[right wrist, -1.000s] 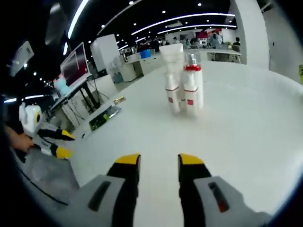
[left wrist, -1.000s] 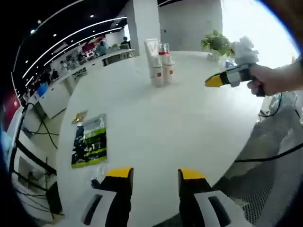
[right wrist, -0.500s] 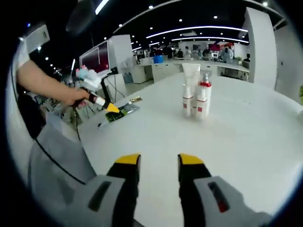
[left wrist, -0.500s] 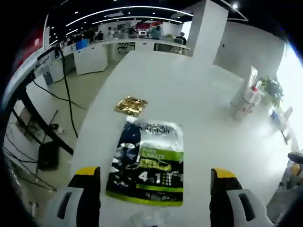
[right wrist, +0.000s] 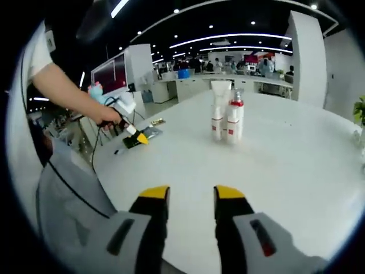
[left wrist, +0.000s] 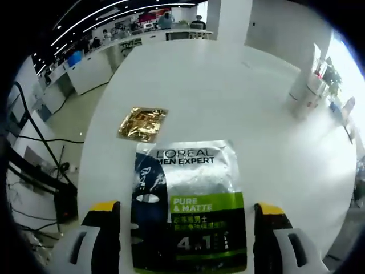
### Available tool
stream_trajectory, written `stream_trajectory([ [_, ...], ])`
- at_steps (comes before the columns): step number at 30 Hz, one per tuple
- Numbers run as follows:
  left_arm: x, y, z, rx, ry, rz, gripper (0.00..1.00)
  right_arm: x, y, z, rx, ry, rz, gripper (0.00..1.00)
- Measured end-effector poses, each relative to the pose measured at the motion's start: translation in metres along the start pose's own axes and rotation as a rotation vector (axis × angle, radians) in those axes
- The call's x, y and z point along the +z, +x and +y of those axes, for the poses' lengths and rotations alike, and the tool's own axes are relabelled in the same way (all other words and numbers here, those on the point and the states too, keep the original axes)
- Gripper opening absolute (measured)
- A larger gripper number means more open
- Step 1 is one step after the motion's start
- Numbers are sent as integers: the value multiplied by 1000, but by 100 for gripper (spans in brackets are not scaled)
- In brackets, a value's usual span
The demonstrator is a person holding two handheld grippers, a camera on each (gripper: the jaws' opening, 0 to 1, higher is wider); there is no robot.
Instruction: Arrange the skincare products in the storage area until every visible bottle or jar stands upright without overlapping.
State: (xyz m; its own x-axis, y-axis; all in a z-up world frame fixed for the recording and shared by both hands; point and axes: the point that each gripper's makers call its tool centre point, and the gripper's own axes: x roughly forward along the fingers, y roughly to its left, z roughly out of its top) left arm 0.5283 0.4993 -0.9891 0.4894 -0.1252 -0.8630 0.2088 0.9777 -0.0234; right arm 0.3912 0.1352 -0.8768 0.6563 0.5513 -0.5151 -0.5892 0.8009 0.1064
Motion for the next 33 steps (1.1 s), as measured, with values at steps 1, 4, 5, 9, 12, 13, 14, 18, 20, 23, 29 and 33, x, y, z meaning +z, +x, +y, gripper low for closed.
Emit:
stream_trajectory([
  [1,0,0,1,-2,2,2,96,-1,1,1,0,-5,7,31],
  [4,-1,-7,2,-5,9,8,80,0,2,4,3,-35,7,31],
  [5,0,-7,3,-7,32,1,79,0,3,4,5,-39,7,31],
  [9,-3,-6,2,-5,4,14,77,-1,4,2,-3,-50,14,31],
  [12,-3,-7,1,-3,-3,20,71,-2,3,1,-11,-59,16,30],
  [13,-2,-10,4,8,-18,20,65,-3,3,1,-15,-66,19,30],
  [14,1,-9,1,-7,16,-4,60,-3,4,1,-16,-72,20,30],
  [18,-1,-11,-3,-11,10,-4,46,-3,4,3,-18,-94,19,30],
  [20,-2,-13,-9,-22,32,-5,30,-3,4,3,-18,-102,22,30],
  [23,-1,-12,-10,-16,8,-20,26,-3,4,3,-15,-108,21,30],
  [29,-2,-11,-19,-27,29,2,6,-4,5,5,-12,-125,26,30],
  [33,-3,-20,-52,-154,5,8,5,-4,5,8,0,-130,25,30],
])
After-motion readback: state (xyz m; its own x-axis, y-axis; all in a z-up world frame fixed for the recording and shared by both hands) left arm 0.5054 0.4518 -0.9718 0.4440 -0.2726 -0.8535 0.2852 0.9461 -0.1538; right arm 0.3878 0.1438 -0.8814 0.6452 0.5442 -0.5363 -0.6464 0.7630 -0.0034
